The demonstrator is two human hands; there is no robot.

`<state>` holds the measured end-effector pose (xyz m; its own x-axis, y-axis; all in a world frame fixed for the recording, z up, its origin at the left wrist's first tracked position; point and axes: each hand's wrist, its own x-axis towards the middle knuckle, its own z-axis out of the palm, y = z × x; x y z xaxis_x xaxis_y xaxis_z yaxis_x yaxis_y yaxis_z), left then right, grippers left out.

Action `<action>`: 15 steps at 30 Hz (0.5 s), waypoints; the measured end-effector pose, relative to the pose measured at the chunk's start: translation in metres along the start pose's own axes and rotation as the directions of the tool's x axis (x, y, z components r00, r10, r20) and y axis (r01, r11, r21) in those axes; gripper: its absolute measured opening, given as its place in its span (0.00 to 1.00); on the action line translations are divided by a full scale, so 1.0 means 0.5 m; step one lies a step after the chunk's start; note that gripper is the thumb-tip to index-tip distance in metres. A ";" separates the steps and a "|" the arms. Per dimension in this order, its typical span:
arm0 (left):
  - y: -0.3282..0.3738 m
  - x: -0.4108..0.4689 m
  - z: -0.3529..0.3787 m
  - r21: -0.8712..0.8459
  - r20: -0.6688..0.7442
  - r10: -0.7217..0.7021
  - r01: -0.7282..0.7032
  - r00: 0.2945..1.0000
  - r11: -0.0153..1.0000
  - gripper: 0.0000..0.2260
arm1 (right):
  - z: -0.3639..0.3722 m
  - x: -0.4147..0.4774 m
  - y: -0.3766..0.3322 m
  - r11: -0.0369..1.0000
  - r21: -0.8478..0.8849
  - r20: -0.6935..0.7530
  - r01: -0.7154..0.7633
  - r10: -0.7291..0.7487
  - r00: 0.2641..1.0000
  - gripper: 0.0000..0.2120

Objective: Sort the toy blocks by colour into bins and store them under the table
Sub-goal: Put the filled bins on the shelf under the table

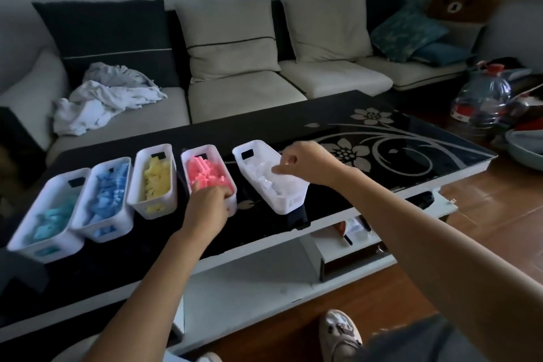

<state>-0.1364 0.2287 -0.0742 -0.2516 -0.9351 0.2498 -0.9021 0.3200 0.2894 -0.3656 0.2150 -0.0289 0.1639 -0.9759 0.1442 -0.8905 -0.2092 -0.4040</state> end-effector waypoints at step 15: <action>-0.003 -0.009 0.000 -0.551 0.469 -0.405 0.618 0.785 0.560 0.12 | 0.060 0.035 -0.008 0.892 0.141 0.356 -0.429 0.358 0.863 0.20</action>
<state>-0.1338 0.2325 -0.0756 0.0034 -0.9351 -0.3543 -0.4676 -0.3146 0.8260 -0.3465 0.1969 -0.0517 -0.0265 -0.9394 -0.3419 -0.8051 0.2227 -0.5497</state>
